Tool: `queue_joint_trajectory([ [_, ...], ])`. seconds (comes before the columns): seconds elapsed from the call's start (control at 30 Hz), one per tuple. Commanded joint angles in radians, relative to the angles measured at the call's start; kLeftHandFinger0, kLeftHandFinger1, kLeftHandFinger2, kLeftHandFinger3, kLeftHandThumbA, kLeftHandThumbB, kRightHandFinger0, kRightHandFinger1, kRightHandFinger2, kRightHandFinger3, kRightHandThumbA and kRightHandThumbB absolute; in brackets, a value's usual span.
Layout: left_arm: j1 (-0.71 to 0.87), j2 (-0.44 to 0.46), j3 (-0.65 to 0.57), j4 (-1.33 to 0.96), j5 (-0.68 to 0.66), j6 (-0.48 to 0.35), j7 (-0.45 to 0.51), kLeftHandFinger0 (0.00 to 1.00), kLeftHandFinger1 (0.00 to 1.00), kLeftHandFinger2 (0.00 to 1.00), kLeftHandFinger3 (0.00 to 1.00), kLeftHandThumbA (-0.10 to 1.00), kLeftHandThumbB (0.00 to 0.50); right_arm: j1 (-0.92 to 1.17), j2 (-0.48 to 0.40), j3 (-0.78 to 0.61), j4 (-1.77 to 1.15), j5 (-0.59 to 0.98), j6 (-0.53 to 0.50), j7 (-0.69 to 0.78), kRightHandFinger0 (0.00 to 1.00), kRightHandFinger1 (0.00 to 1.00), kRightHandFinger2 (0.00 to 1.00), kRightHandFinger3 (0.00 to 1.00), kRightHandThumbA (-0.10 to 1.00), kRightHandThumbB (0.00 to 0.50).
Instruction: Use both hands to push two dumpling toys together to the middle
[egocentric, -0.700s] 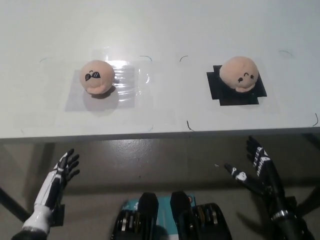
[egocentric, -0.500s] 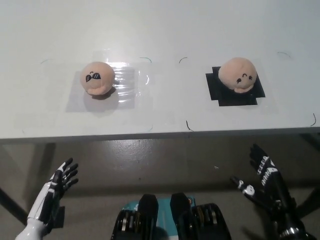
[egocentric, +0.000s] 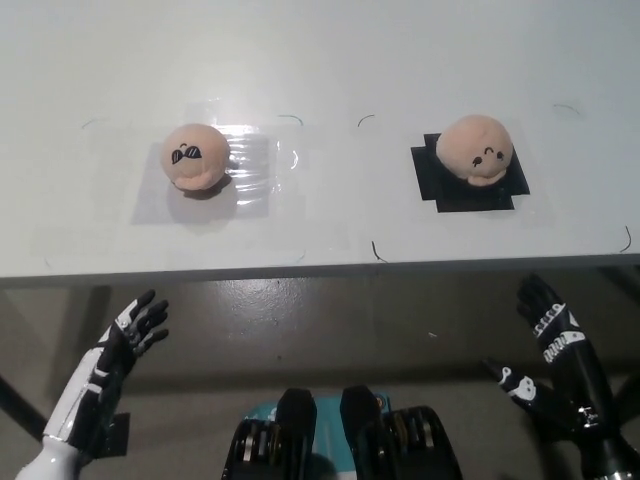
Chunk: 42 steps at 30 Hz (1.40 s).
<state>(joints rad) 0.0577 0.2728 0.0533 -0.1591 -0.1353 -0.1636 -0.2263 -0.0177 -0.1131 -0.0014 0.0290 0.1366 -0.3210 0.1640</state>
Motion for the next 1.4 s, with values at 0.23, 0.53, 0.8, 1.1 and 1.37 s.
queue_joint_trajectory([
  [0.23,-0.082,-0.03,0.07,-0.117,-0.001,-0.058,0.053,1.0,1.0,1.0,1.0,1.0,0.201,-0.14,0.012,-0.077,-0.082,0.052,0.022,-0.046,1.0,1.0,1.0,1.0,0.99,0.334],
  [0.53,-0.274,0.0,0.137,-0.054,0.018,0.017,0.08,1.0,1.0,1.0,1.0,1.0,0.251,-0.332,-0.023,-0.134,-0.037,0.048,0.108,-0.073,1.0,1.0,1.0,1.0,1.0,0.338],
  [0.8,-0.431,0.046,0.161,0.054,0.051,0.044,0.096,1.0,1.0,1.0,1.0,1.0,0.19,-0.496,-0.052,-0.177,0.116,0.078,0.136,-0.072,1.0,1.0,1.0,1.0,0.96,0.188],
  [1.1,-0.679,0.101,0.137,0.332,0.098,0.023,0.102,1.0,1.0,1.0,1.0,1.0,0.203,-0.713,-0.108,-0.225,0.438,0.091,0.078,-0.065,1.0,1.0,1.0,1.0,1.0,0.184],
  [1.37,-0.833,0.094,0.116,0.575,0.081,-0.011,0.101,1.0,1.0,1.0,1.0,1.0,0.255,-0.899,-0.141,-0.249,0.781,0.125,0.031,-0.009,1.0,1.0,1.0,1.0,0.99,0.187],
])
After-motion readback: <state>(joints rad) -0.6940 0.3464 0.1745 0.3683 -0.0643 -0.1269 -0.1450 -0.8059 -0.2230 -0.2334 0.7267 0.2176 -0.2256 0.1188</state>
